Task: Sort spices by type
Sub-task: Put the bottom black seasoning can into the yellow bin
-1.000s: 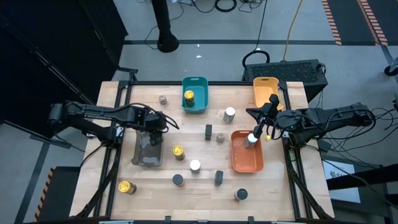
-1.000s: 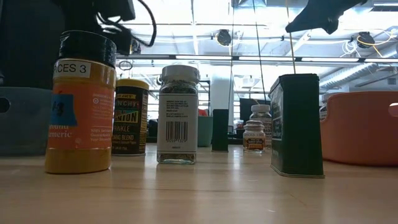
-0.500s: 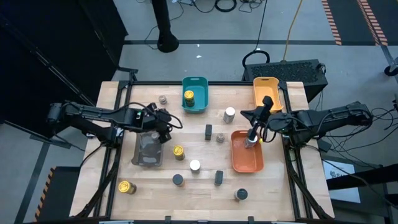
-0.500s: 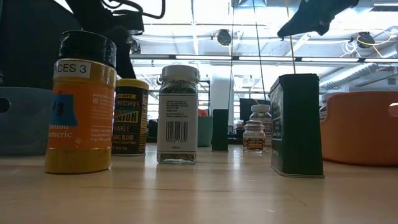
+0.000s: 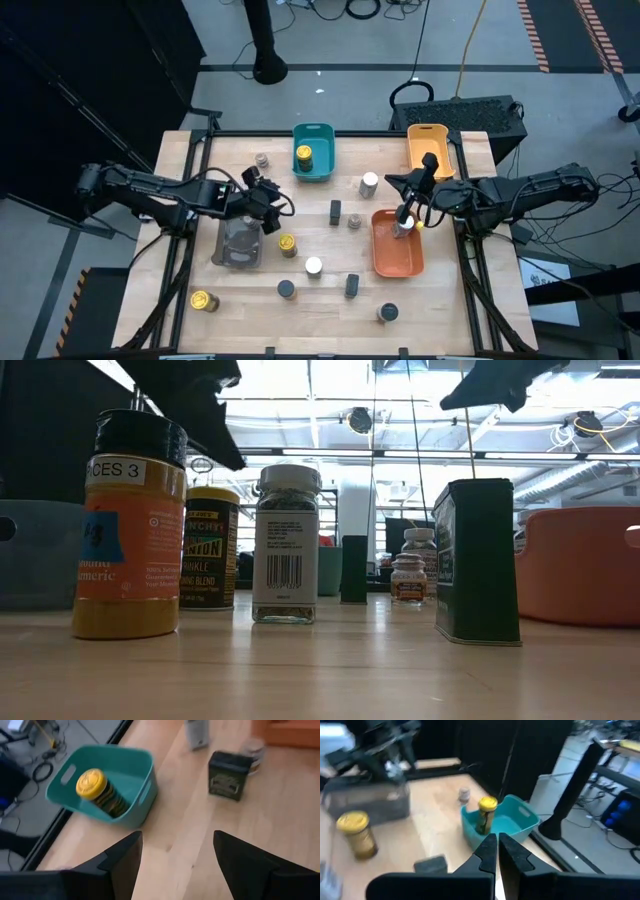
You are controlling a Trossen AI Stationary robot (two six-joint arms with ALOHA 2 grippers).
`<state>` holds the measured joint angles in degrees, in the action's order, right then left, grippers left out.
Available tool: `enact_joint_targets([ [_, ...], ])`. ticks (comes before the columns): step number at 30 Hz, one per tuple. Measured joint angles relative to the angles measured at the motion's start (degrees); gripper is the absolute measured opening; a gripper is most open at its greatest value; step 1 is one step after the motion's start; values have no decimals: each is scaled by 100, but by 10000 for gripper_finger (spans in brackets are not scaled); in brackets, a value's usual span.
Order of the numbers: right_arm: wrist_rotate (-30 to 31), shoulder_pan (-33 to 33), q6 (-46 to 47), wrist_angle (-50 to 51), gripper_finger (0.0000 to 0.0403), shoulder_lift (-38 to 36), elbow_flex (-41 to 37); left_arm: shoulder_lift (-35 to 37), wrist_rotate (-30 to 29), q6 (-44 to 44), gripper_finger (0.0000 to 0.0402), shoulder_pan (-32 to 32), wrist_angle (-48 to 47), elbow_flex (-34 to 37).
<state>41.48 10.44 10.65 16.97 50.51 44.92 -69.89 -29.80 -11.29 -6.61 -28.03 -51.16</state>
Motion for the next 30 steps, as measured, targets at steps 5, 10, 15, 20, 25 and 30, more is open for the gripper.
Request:
enact_joint_targets([
  [5, 47, -1, 12, 2, 0, 428, 255, 2, -134, 329, 251, -389, 266, 0],
  [10, -116, 0, -35, 134, 0, 1185, 802, 2, -294, 417, 251, -746, 412, 0],
  [15, -272, 0, 127, 433, 0, 1962, 1482, 2, -616, 371, 251, -1025, 280, 0],
  [20, -1057, 2, 600, 978, 0, 2467, 2115, 98, -939, 262, 251, -1090, 14, 0],
  [25, -1586, -17, 1384, 1898, 0, 2710, 2540, 187, -983, 260, 251, -1110, -288, 0],
  [30, -2253, -141, 2205, 2892, 0, 2731, 2661, 188, -1012, 125, 251, -1104, -509, 0],
])
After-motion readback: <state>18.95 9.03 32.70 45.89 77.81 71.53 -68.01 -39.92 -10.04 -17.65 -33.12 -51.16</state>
